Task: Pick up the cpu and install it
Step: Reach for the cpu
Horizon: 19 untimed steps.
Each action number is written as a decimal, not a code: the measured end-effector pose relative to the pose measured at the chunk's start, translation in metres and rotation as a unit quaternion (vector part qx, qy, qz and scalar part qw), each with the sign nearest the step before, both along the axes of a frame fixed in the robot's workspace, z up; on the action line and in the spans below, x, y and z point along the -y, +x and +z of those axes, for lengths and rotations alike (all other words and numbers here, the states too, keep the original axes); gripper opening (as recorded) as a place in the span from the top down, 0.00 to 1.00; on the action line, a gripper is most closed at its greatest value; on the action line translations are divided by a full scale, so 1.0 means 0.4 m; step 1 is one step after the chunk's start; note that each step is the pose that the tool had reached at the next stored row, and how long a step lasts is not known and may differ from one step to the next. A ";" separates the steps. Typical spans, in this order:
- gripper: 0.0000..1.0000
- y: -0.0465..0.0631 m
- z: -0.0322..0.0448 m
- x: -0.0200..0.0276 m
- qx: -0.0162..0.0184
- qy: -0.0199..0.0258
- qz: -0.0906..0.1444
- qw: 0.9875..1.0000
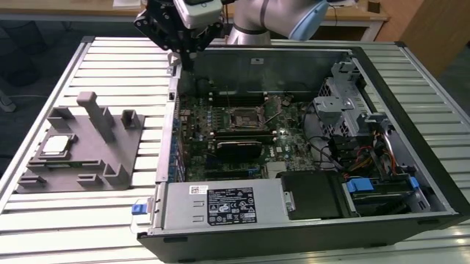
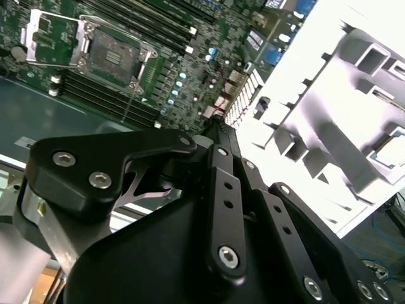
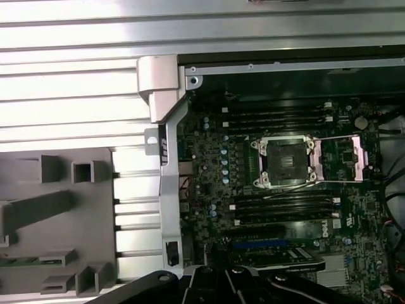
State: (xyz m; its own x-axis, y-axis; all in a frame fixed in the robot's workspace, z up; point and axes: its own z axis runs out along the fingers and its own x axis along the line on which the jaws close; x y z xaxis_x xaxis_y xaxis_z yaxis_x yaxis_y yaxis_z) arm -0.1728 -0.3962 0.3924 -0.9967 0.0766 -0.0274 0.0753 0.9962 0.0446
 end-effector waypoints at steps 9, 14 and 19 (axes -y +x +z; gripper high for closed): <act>0.89 -0.045 0.000 0.000 0.001 0.000 0.000 1.000; 0.89 -0.068 0.000 0.000 0.001 0.000 0.000 1.000; 0.89 -0.094 0.000 0.000 0.002 0.000 0.000 1.000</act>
